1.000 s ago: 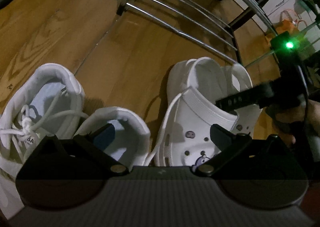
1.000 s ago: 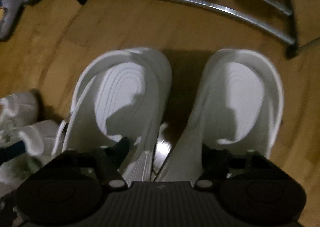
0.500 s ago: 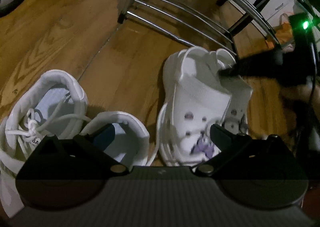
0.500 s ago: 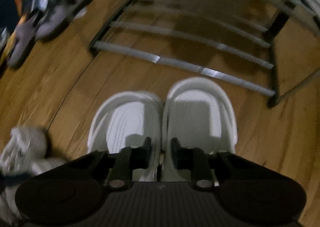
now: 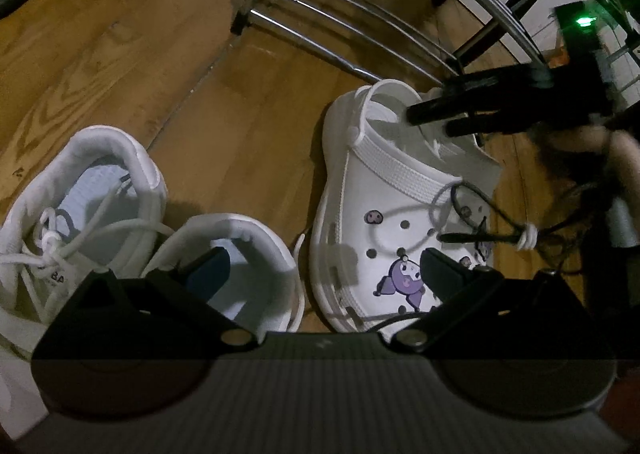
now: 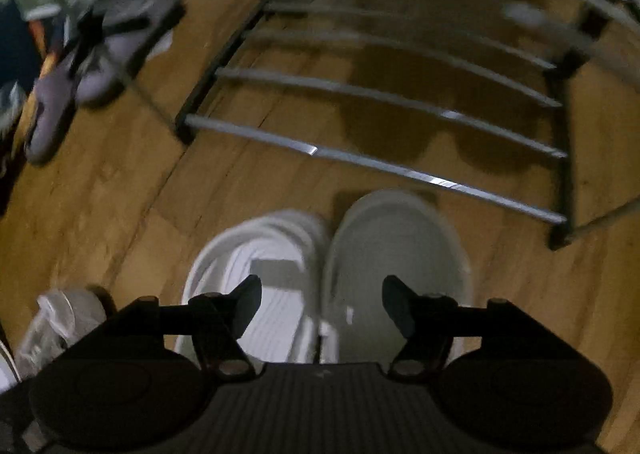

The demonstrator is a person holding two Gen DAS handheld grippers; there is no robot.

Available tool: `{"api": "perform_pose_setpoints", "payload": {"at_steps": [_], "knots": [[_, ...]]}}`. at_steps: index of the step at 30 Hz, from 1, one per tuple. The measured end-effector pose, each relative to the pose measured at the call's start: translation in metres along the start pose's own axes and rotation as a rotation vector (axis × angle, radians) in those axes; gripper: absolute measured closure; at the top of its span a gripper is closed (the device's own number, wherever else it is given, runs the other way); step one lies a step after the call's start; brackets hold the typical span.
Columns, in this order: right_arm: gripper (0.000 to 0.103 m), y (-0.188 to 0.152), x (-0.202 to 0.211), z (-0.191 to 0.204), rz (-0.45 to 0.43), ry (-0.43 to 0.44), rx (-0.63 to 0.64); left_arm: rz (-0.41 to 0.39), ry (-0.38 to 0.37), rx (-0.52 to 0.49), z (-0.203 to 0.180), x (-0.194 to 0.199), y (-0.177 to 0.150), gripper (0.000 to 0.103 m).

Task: Organize scattered shoes
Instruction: 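Carry the charm clogs with the right gripper onto the rack's bottom shelf, then open the right gripper and pull it back from the clogs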

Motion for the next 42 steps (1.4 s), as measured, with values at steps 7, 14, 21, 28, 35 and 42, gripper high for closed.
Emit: {"api": "perform_pose_setpoints", "payload": {"at_steps": [7,14,21,28,35,42], "knots": [[0.079,-0.004,-0.013,0.005,-0.164,-0.082,0.025,0.006,0.003,0.009,0.002,-0.001,-0.002,0.0],[0.082,0.004,0.014,-0.006,-0.341,-0.2,-0.008,-0.017,-0.017,0.022,0.003,0.008,0.0,0.0],[0.081,0.064,0.035,-0.021,-0.497,-0.287,-0.008,-0.039,-0.017,0.044,0.006,0.009,0.003,0.0],[0.034,0.087,0.022,-0.023,-0.379,-0.272,0.031,-0.038,-0.006,0.028,0.001,0.008,0.005,0.0],[0.016,-0.002,0.052,-0.03,-0.251,-0.173,0.049,-0.048,-0.027,0.003,-0.015,0.02,0.008,0.0],[0.017,-0.081,0.001,-0.035,-0.02,0.032,-0.091,-0.042,-0.025,-0.073,-0.039,0.035,0.006,0.0]]}}
Point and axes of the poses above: each gripper's, at about its wrist camera, not at the fingertips, and x roughly against the way its jaws point, z to its left, y to its top, the point moved 6 cm from there along -x, roughly the way its jaws point, and after that the axes turned 6 degrees about -y, right-handed, at the moved point
